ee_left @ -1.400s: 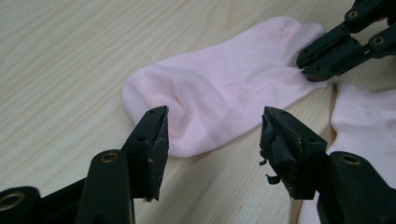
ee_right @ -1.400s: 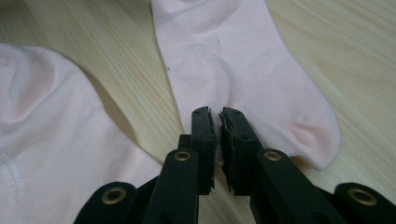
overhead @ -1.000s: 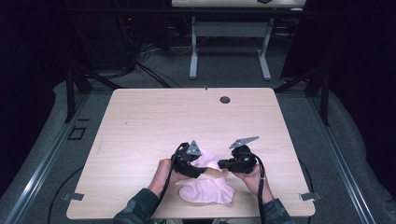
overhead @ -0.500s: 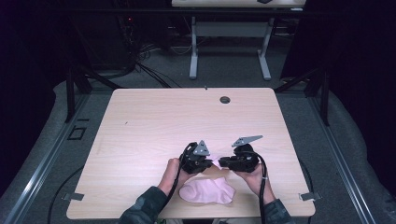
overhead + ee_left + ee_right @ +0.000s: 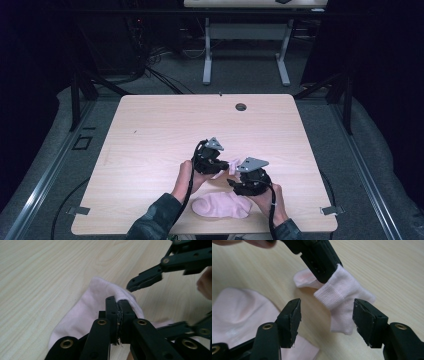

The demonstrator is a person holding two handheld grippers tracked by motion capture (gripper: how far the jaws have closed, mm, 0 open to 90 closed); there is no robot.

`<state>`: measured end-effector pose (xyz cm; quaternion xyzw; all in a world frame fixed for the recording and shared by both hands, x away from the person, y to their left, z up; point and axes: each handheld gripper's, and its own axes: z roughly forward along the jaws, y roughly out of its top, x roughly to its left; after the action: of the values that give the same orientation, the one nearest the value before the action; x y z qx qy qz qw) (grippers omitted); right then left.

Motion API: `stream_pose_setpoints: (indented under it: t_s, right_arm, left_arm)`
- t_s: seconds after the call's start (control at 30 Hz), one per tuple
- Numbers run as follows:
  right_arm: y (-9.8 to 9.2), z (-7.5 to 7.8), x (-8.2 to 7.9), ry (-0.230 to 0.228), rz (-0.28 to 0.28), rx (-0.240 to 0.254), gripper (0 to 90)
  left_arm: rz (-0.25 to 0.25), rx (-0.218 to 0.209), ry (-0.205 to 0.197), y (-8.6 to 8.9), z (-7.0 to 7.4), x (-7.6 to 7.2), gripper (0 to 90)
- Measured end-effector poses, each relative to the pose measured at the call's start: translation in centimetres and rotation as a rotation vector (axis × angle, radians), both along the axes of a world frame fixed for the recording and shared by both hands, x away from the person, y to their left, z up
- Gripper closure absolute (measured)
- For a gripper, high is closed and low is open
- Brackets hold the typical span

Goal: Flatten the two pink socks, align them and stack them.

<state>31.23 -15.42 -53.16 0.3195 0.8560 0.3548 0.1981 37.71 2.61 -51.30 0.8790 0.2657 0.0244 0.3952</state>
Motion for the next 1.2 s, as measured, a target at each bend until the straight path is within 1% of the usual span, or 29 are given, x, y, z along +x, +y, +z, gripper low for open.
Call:
stream_pose_setpoints:
  t_s: [0.03, 0.07, 0.1, 0.13, 0.17, 0.2, 0.23, 0.3, 0.33, 0.37, 0.4, 0.47, 0.5, 0.53, 0.6, 0.63, 0.67, 0.7, 0.73, 0.77, 0.8, 0.87, 0.9, 0.93, 1.0, 1.03, 1.13, 1.17, 1.2]
  right_arm:
    - [0.2, -0.1, 0.1, -0.017, -0.018, 0.0, 46.1]
    - [0.2, -0.1, 0.1, -0.017, -0.018, 0.0, 46.1]
    - [0.2, -0.1, 0.3, -0.034, -0.031, -0.001, 56.7]
    - [0.2, -0.1, 0.3, -0.034, -0.031, -0.001, 56.7]
    - [0.1, 0.1, 0.4, -0.061, -0.023, 0.005, 66.4]
    - [0.1, 0.1, 0.4, -0.061, -0.023, 0.005, 66.4]
    - [0.1, 0.2, 0.4, -0.07, -0.024, 0.0, 71.8]
    - [0.1, 0.3, 0.4, -0.067, -0.015, 0.016, 81.3]
    - [0.0, 0.5, 0.4, -0.065, -0.01, 0.019, 85.3]
    - [-0.2, 0.8, 0.5, -0.047, -0.008, 0.032, 86.5]
    - [-0.2, 0.8, 0.5, -0.047, -0.008, 0.032, 86.5]
    - [-0.7, 1.6, 0.7, -0.02, 0.001, 0.067, 87.5]
    - [-0.9, 1.9, 0.8, -0.01, 0.0, 0.078, 87.7]
    - [-0.9, 1.9, 0.8, -0.01, 0.0, 0.078, 87.7]
    - [-1.2, 2.8, 0.8, 0.014, -0.007, 0.089, 87.8]
    - [-1.2, 3.1, 0.8, 0.018, -0.012, 0.104, 87.8]
    - [-1.4, 3.8, 0.9, 0.039, -0.017, 0.117, 87.9]
    - [-1.5, 4.1, 0.9, 0.045, -0.017, 0.121, 87.9]
    - [-1.5, 4.1, 0.9, 0.045, -0.017, 0.121, 87.9]
    - [-1.5, 4.6, 1.0, 0.061, -0.013, 0.127, 87.9]
    - [-1.5, 4.7, 1.0, 0.066, -0.017, 0.134, 87.9]
    - [-1.5, 4.9, 1.0, 0.075, -0.014, 0.135, 87.9]
    - [-1.4, 5.1, 1.0, 0.083, -0.02, 0.142, 87.9]
    - [-1.3, 5.1, 1.1, 0.089, -0.019, 0.142, 87.9]
    - [-1.3, 5.2, 1.1, 0.095, -0.022, 0.147, 87.9]
    - [-1.3, 5.2, 1.1, 0.096, -0.023, 0.153, 87.9]
    - [-1.4, 5.3, 1.1, 0.11, -0.021, 0.158, 87.9]
    - [-1.4, 5.2, 1.0, 0.114, -0.02, 0.161, 87.9]
    - [-1.8, 5.2, 0.9, 0.122, -0.022, 0.17, 87.9]
  left_arm:
    - [-0.006, -0.007, 0.007, 0.1, 0.2, 0.1, 88.4]
    - [-0.006, -0.007, 0.007, 0.1, 0.2, 0.1, 88.3]
    - [-0.018, -0.024, 0.012, 0.2, 0.2, 0.1, 88.2]
    - [-0.018, -0.024, 0.012, 0.2, 0.2, 0.1, 88.2]
    - [-0.015, -0.013, 0.005, 0.3, 0.3, 0.0, 88.1]
    - [-0.015, -0.013, 0.005, 0.3, 0.3, 0.0, 88.0]
    - [-0.027, -0.027, 0.012, 0.4, 0.3, 0.0, 88.0]
    - [-0.024, -0.022, 0.004, 0.5, 0.3, -0.1, 87.6]
    - [-0.04, -0.03, 0.009, 0.6, 0.3, 0.0, 86.9]
    - [-0.035, -0.03, 0.007, 0.7, 0.2, -0.2, 84.9]
    - [-0.035, -0.03, 0.007, 0.7, 0.2, -0.2, 83.2]
    - [-0.037, -0.012, -0.012, 1.0, -0.1, -0.6, 77.5]
    - [-0.037, -0.012, -0.012, 1.0, -0.1, -0.6, 74.3]
    - [-0.045, -0.022, -0.015, 1.2, -0.3, -0.7, 74.3]
    - [-0.016, 0.002, -0.04, 1.3, -0.6, -1.2, 63.6]
    - [-0.007, 0.002, -0.052, 1.4, -0.9, -1.6, 60.3]
    - [0.02, 0.032, -0.088, 1.5, -1.4, -2.5, 49.7]
    - [0.028, 0.042, -0.107, 1.4, -1.7, -2.9, 45.5]
    - [0.028, 0.042, -0.107, 1.4, -1.7, -2.9, 42.6]
    - [0.054, 0.057, -0.131, 1.4, -2.0, -3.4, 39.0]
    - [0.068, 0.06, -0.13, 1.3, -2.5, -3.8, 38.5]
    - [0.084, 0.068, -0.133, 1.1, -2.7, -4.0, 37.3]
    - [0.075, 0.072, -0.126, 0.9, -2.9, -4.0, 37.0]
    - [0.09, 0.092, -0.132, 0.4, -3.3, -4.1, 36.7]
    - [0.091, 0.1, -0.136, 0.2, -3.4, -4.1, 41.6]
    - [0.097, 0.109, -0.137, 0.0, -3.7, -4.1, 41.6]
    - [0.111, 0.117, -0.127, -0.1, -3.9, -3.7, 63.8]
    - [0.105, 0.103, -0.113, 0.2, -3.9, -3.6, 70.3]
    - [0.101, 0.1, -0.11, 0.4, -3.8, -3.4, 83.9]
